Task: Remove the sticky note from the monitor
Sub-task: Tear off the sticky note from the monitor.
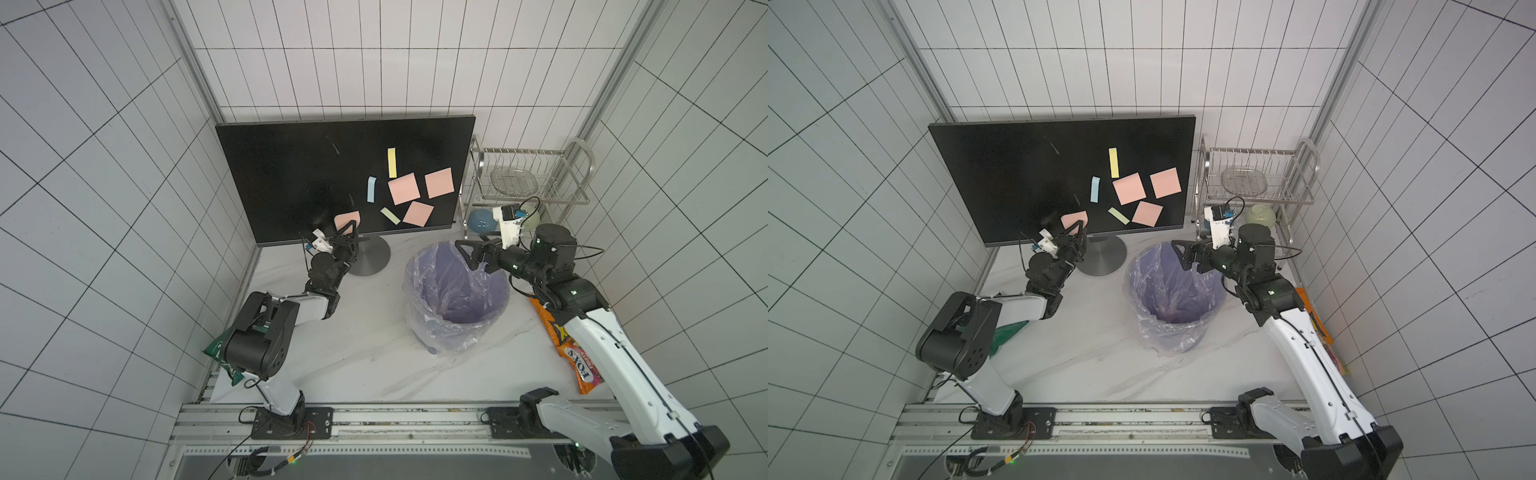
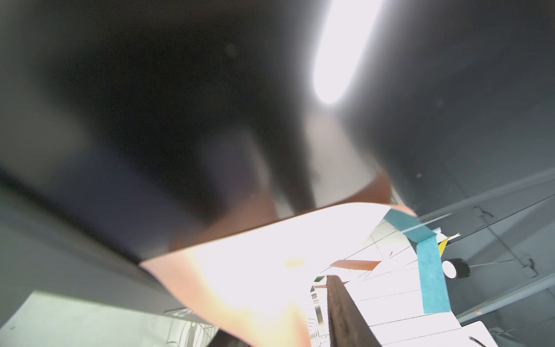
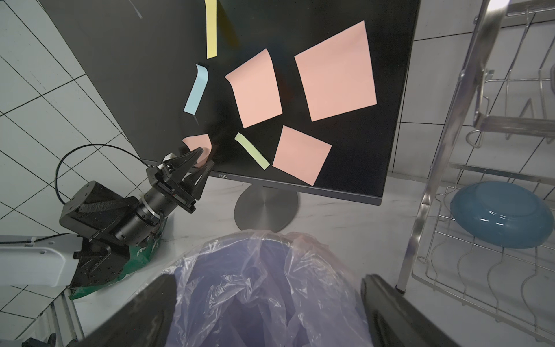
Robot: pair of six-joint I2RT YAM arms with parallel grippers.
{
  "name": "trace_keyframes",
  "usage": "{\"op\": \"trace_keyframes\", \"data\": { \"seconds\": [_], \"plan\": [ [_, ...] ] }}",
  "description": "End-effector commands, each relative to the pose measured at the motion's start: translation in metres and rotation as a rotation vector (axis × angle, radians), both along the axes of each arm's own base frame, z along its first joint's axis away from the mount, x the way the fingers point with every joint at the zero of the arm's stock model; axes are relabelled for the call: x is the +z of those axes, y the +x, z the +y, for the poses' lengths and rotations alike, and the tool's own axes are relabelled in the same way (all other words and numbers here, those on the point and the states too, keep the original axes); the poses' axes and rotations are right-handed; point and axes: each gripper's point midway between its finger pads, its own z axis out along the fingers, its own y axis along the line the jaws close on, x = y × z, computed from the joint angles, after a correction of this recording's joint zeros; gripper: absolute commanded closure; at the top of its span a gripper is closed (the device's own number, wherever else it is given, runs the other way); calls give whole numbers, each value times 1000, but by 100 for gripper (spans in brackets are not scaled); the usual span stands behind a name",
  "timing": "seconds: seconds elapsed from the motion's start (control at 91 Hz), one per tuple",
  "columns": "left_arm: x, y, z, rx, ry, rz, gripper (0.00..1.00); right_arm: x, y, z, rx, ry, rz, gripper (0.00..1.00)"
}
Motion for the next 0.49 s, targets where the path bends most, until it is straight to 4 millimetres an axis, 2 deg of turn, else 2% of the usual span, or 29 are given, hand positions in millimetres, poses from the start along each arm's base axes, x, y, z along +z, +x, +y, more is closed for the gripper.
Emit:
{"op": "trace_keyframes", "data": {
  "seconds": [0.0, 0.066, 0.165, 0.264, 0.484],
  "plan": [
    [-1, -1, 6, 16, 0, -11, 69, 1, -2, 5, 21, 5, -15, 1],
    [-1, -2, 5, 12, -1, -11, 72, 2, -2, 6, 24, 7, -16, 1],
    [1, -2, 4, 1, -2, -21, 89, 1, -2, 6, 24, 8, -13, 1],
    [2, -4, 3, -7, -2, -24, 100, 1, -2, 6, 23, 8, -13, 1],
    [6, -14, 6, -5, 12, -29, 100, 2, -2, 8, 34, 13, -12, 1]
  ]
}}
